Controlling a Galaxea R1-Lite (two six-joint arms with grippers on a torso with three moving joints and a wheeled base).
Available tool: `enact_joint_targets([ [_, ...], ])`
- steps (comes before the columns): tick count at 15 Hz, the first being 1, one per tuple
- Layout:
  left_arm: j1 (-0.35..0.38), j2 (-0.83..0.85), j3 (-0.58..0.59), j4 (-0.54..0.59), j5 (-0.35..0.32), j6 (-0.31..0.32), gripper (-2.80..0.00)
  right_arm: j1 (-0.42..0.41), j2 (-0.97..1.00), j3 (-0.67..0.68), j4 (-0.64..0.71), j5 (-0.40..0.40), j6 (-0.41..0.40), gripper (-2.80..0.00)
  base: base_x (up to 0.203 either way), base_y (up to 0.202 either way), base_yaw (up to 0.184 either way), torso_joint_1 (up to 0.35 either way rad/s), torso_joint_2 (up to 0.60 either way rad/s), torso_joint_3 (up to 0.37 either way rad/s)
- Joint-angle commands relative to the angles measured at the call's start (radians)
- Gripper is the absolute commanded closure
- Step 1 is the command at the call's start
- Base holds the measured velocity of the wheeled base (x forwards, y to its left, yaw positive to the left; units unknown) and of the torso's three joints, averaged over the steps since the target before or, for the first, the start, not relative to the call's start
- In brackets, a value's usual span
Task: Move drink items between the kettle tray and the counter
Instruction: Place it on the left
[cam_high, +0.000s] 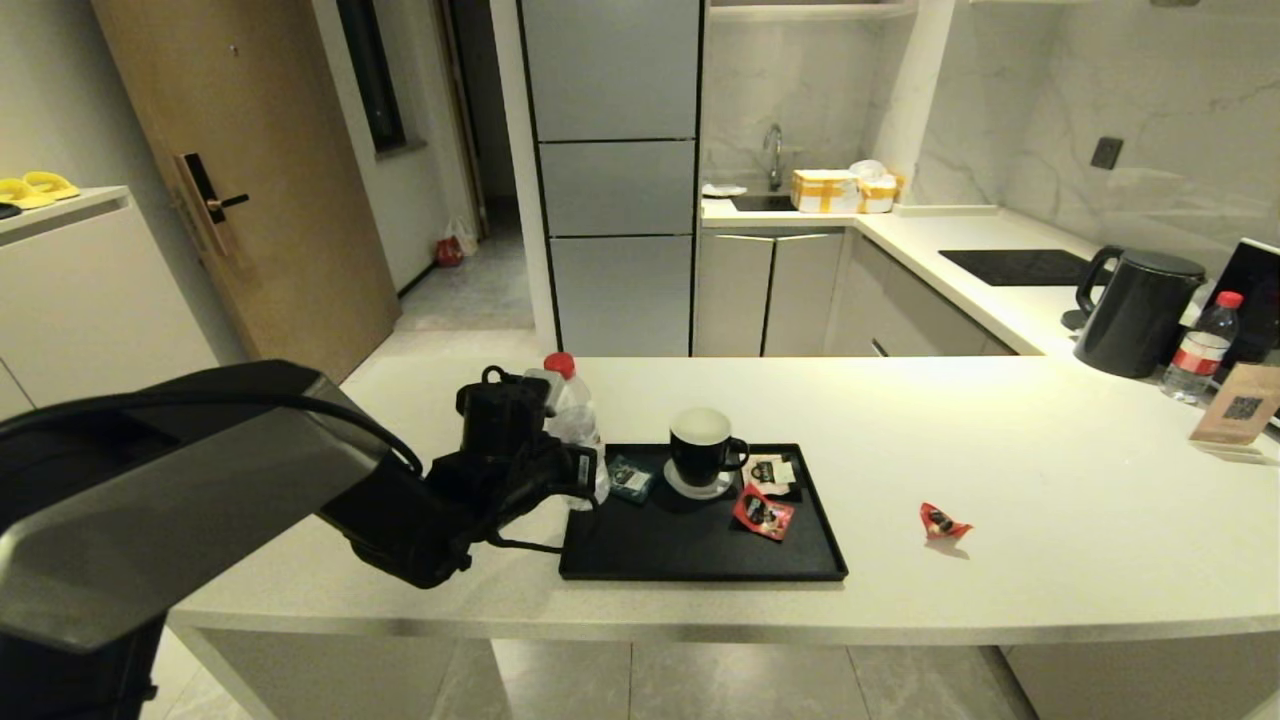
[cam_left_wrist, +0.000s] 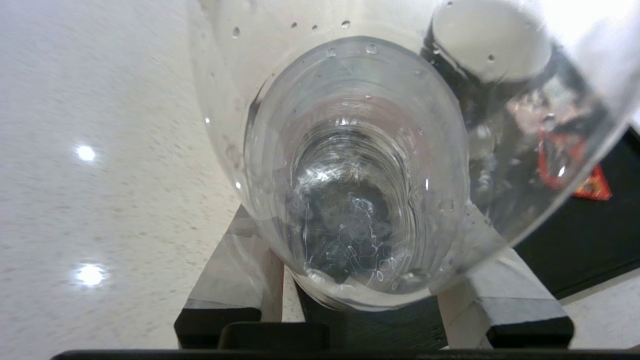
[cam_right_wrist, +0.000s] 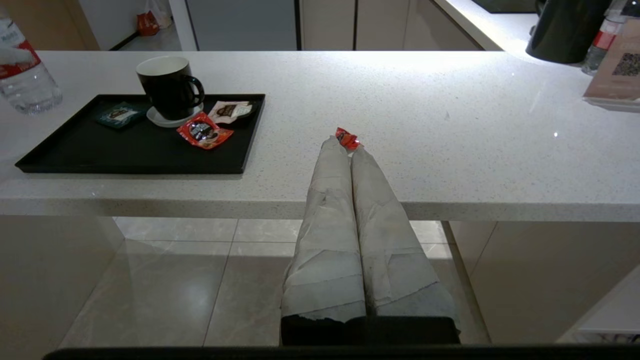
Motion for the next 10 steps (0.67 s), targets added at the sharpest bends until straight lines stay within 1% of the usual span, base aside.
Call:
enact_joint_targets([
  [1,0.014,-0.06,0.015,-0.005,0.032,-0.002,0.0,0.0,0.001,0.0,-0.001,0.0,0.0,0.0,0.0,0.0,0.0,0.0,0.0,0.0],
  [2,0.034,-0.074,0.032,-0.006,0.079,-0.003,0.0,0.0,0.001,0.0,-0.001,0.0,0.0,0.0,0.0,0.0,0.0,0.0,0.0,0.0],
  [3,0.05,-0.066,0.05,-0.008,0.091,-0.004,0.0,0.0,0.001,0.0,-0.001,0.0,0.0,0.0,0.0,0.0,0.0,0.0,0.0,0.0],
  [5,0.069,-0.04,0.065,-0.016,0.1,-0.005,0.0,0.0,0.001,0.0,-0.001,0.0,0.0,0.0,0.0,0.0,0.0,0.0,0.0,0.0],
  [8,0.118,0.065,0.083,-0.035,0.128,-0.005,0.0,0.0,0.001,0.0,-0.001,0.0,0.0,0.0,0.0,0.0,0.0,0.0,0.0,0.0],
  [10,0.12,0.114,0.086,-0.085,0.132,0.001,0.0,0.0,0.001,0.0,0.0,0.0,0.0,0.0,0.0,0.0,0.0,0.0,0.0,0.0],
])
